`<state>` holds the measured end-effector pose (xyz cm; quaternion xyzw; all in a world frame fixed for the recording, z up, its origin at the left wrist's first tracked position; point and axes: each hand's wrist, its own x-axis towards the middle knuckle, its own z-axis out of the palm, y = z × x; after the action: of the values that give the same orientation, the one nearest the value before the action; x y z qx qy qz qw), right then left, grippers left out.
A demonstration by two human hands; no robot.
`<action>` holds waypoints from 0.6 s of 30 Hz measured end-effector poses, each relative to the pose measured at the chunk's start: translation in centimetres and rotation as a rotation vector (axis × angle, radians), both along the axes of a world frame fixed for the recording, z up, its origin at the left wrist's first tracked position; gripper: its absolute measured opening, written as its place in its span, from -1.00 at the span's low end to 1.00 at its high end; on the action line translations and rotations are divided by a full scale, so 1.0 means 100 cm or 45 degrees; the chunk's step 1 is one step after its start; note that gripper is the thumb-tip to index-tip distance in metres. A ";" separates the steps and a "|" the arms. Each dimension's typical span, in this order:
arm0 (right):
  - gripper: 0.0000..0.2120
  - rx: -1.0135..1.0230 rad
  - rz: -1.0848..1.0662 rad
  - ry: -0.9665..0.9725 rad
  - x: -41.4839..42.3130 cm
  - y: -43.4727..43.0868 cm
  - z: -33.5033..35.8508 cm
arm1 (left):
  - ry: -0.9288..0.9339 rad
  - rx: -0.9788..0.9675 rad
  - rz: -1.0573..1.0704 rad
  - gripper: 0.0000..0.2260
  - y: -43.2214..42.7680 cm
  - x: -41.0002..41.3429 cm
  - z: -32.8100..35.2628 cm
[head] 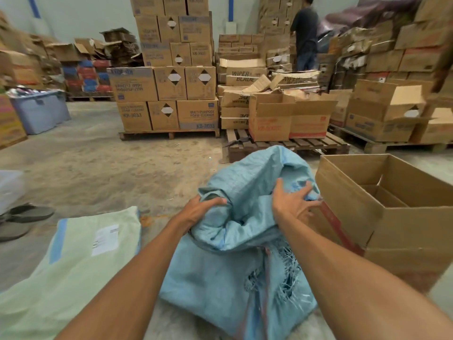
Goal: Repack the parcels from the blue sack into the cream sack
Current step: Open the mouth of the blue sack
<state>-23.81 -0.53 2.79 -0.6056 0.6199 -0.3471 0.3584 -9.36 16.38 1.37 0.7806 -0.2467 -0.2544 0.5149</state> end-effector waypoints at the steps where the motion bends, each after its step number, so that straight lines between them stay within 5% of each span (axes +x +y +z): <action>1: -0.11 0.018 0.068 0.199 0.001 0.001 -0.007 | -0.042 0.063 0.012 -0.48 -0.002 -0.002 -0.002; 4: 0.21 -0.012 0.110 0.692 -0.005 0.003 -0.015 | -0.004 0.052 0.280 -0.59 -0.011 -0.001 -0.003; 7: 0.41 -0.402 0.190 0.689 -0.011 -0.009 -0.020 | 0.503 -0.243 0.262 -0.77 -0.010 -0.001 0.015; 10: 0.40 -0.743 0.439 0.784 -0.007 -0.029 -0.014 | 0.741 -0.397 0.163 -0.77 -0.002 0.006 0.027; 12: 0.17 -0.927 0.613 0.835 0.004 -0.037 -0.004 | 0.748 -0.443 0.152 -0.76 0.005 0.012 0.037; 14: -0.31 -0.930 0.885 0.638 0.017 -0.040 0.000 | 0.681 -0.474 0.148 -0.79 0.008 0.021 0.048; 18: -0.78 -0.222 1.210 0.339 0.018 -0.044 0.012 | 0.600 -0.295 0.136 -0.81 0.037 0.051 0.056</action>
<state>-21.96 -4.95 3.98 -0.8878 0.2846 -0.1156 0.3427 -4.22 20.09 6.94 0.6477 -0.1058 -0.3717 0.6566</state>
